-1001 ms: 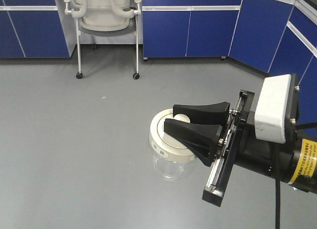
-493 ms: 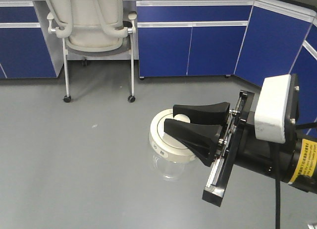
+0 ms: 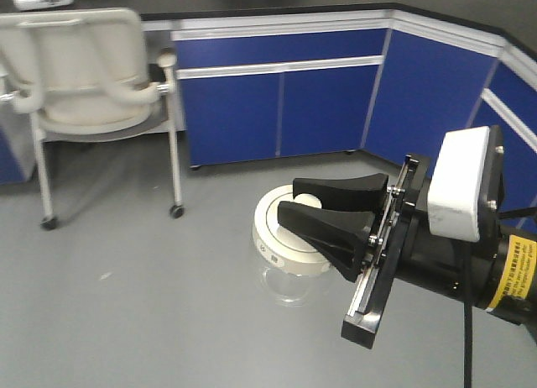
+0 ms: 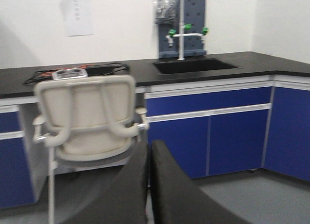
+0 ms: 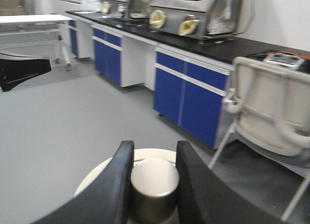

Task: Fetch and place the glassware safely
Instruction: 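Turn the base to face the black bench top with the jar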

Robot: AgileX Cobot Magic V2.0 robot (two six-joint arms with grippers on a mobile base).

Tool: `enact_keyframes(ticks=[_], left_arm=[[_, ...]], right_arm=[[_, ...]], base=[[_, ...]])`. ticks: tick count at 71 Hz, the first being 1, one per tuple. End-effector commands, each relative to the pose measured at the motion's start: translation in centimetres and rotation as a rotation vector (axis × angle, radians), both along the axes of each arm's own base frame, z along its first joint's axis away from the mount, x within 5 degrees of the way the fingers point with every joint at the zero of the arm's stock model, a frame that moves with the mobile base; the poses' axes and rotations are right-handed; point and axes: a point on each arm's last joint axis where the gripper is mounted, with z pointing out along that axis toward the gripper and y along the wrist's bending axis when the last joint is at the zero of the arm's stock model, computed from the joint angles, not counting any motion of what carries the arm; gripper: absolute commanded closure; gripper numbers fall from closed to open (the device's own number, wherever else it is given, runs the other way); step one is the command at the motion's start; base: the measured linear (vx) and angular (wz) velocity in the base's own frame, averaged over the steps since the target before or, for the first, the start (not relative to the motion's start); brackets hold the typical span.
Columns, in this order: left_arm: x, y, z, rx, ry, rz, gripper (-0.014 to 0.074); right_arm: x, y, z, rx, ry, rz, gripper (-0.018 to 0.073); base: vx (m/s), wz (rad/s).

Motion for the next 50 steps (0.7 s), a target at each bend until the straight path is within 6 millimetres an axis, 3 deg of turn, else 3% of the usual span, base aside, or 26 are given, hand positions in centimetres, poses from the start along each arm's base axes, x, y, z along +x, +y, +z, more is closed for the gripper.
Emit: enact_keyframes(ticks=[1, 50], left_arm=[[-0.02, -0.09, 1.42, -0.018, -0.083, -0.011, 0.0603], [-0.02, -0.09, 1.42, -0.018, -0.083, -0.011, 0.0603]], right_arm=[[-0.30, 0.07, 1.96, 0.090, -0.044, 0.026, 0.0560], [-0.33, 0.08, 1.98, 0.093, -0.045, 0.030, 0.0560]], base=[[0.31, -0.54], [0.21, -0.76]])
